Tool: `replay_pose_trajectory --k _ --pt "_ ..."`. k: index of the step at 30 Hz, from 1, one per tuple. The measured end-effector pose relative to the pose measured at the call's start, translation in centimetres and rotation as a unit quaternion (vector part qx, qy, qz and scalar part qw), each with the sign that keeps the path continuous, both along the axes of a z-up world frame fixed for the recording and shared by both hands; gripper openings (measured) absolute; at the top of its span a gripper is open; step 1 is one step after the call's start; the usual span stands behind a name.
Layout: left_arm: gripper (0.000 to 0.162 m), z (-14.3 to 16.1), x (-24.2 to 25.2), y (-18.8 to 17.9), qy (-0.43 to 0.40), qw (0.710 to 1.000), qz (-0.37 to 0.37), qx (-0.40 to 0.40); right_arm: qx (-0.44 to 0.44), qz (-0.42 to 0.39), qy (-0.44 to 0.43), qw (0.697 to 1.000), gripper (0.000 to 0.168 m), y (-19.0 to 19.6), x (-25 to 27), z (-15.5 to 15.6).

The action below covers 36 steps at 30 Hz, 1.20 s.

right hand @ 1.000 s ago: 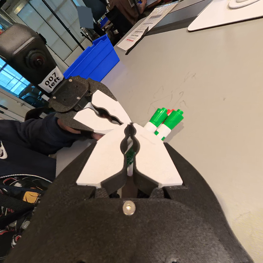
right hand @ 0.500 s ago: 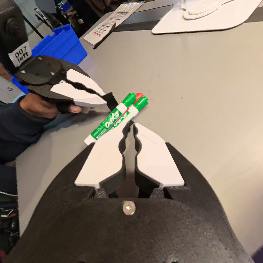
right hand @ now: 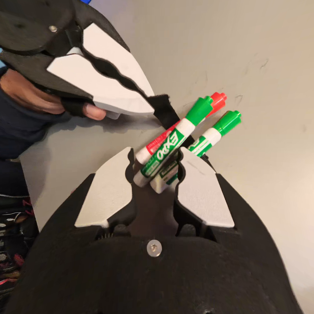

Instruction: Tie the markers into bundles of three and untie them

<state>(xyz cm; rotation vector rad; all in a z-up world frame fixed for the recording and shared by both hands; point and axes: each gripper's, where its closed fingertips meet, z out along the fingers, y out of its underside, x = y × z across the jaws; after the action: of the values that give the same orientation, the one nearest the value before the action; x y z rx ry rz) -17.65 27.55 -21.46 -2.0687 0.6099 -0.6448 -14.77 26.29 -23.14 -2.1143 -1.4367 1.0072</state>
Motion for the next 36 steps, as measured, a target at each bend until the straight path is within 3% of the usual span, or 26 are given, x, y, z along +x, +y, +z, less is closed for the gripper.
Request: replay_pose_trajectory --k 5,9,17,24,27,31,36 --pt "0.001 -0.3 0.3 -0.4 -0.01 1.0 -0.005 -0.016 0.036 0.003 -0.07 0.997 0.05 0.4 0.2 -1.5" --pt "0.001 -0.2 0.4 -0.4 -0.003 1.0 -0.006 -0.01 0.066 0.007 -0.118 0.991 0.033 0.8 0.6 -1.8" --pt "0.001 -0.3 0.0 -0.3 0.013 1.0 -0.002 -0.009 0.091 0.058 -0.238 0.965 0.027 0.8 1.8 -2.8" --pt "0.001 -0.2 0.1 -0.4 0.017 1.0 -0.003 -0.003 0.123 0.055 -0.259 0.957 0.021 1.0 3.5 -2.3" --pt "0.001 -0.2 0.0 -0.4 0.017 1.0 -0.002 -0.004 0.135 0.034 -0.229 0.963 0.019 0.7 5.0 0.1" --pt "0.001 -0.5 0.2 -0.4 0.018 1.0 -0.005 -0.007 0.134 -0.003 -0.151 0.979 0.019 0.3 8.3 6.5" --pt "0.001 -0.8 0.3 -0.4 0.023 1.0 -0.008 -0.01 0.166 -0.132 -0.138 0.967 0.018 4.6 18.3 12.8"
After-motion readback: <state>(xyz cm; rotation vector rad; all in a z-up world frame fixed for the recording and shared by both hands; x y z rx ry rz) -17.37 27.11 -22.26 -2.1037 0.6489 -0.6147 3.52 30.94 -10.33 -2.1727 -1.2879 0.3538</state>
